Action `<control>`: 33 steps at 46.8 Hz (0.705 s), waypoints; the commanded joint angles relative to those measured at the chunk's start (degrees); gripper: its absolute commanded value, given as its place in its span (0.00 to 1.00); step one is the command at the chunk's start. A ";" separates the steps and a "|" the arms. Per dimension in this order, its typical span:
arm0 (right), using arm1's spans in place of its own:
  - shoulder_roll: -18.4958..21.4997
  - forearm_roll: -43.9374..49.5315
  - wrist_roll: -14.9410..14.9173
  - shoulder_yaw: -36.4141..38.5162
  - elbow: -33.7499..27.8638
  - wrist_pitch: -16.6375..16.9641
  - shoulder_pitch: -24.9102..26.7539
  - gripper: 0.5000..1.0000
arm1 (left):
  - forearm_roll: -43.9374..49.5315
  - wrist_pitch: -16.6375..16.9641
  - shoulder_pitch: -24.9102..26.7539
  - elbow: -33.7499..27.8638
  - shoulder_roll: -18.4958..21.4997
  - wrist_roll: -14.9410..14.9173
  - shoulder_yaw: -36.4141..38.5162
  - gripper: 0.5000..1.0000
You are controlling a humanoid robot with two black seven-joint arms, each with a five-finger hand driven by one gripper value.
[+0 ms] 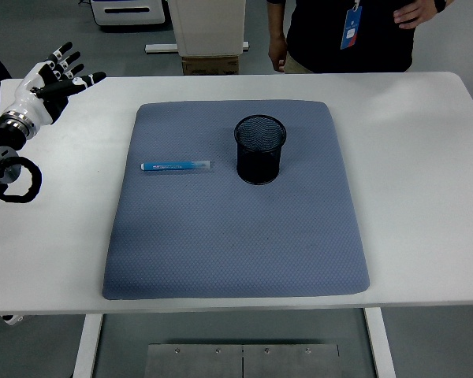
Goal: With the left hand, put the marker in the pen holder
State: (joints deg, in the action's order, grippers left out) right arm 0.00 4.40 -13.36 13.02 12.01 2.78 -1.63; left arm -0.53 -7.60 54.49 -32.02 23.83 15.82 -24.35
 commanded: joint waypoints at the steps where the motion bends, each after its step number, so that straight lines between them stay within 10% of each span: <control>1: 0.00 0.00 0.00 0.08 0.03 0.03 -0.04 1.00 | 0.01 0.05 -0.08 0.03 -0.01 0.00 0.00 1.00; 33: 0.00 0.00 0.00 -0.01 0.03 0.03 -0.04 1.00 | 0.18 -1.01 -1.67 -0.06 0.25 0.00 0.00 1.00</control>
State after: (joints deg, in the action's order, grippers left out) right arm 0.00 4.40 -13.36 13.03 12.03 2.77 -1.62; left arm -0.34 -8.26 53.01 -32.00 24.08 15.82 -24.39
